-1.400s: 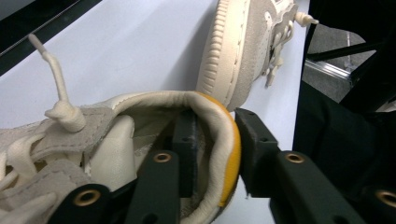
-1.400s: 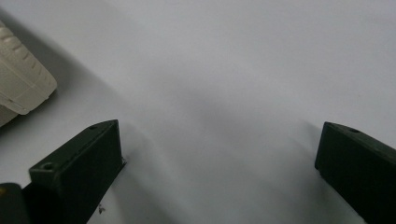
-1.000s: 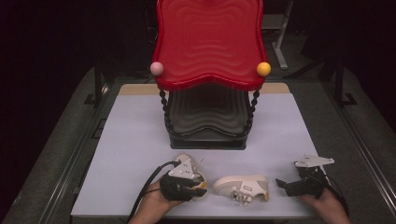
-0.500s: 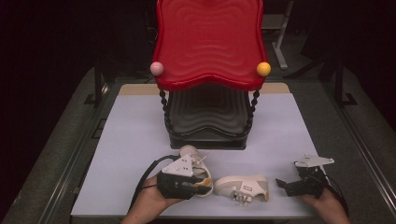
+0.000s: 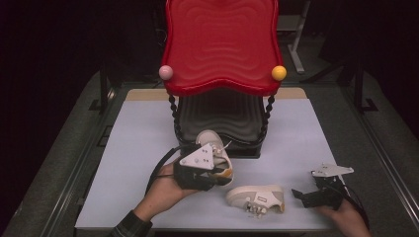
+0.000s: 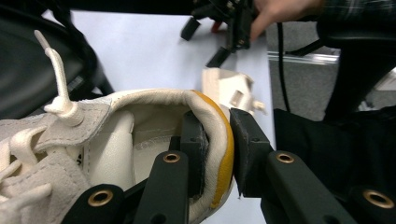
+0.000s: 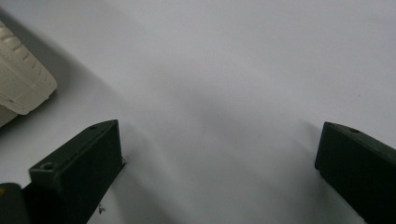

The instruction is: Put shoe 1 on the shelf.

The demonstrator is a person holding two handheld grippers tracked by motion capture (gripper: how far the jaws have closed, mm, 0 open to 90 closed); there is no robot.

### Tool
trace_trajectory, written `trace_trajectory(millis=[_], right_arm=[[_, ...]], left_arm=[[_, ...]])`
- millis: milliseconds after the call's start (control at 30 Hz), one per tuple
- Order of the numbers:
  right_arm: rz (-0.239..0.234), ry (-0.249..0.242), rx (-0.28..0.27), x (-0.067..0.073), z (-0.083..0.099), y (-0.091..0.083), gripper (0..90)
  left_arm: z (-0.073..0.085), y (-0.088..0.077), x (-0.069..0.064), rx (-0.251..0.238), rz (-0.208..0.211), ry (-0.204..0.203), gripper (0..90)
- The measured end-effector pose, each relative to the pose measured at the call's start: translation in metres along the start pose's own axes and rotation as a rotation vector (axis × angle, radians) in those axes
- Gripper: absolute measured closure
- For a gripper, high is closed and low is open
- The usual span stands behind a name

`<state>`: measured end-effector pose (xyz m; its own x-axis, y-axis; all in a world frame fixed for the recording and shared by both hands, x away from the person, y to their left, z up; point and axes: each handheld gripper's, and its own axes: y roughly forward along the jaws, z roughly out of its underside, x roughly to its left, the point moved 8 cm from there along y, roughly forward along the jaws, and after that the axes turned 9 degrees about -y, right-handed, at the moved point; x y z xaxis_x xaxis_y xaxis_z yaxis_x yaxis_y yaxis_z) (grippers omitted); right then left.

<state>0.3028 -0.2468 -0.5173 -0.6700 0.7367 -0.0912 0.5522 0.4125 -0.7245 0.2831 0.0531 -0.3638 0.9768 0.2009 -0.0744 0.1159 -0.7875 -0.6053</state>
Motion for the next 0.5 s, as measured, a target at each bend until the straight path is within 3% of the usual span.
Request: trace_trajectory(millis=[267, 500], right_arm=[[-0.001, 0.000, -0.001, 0.000, 0.000, 0.000, 0.0], [-0.001, 0.001, 0.000, 0.000, 0.000, 0.000, 0.0]], left_arm=[[-0.014, 0.001, 0.034, -0.022, -0.035, 0.038, 76.0], [-0.020, 0.003, 0.069, -0.004, -0.073, 0.054, 76.1]])
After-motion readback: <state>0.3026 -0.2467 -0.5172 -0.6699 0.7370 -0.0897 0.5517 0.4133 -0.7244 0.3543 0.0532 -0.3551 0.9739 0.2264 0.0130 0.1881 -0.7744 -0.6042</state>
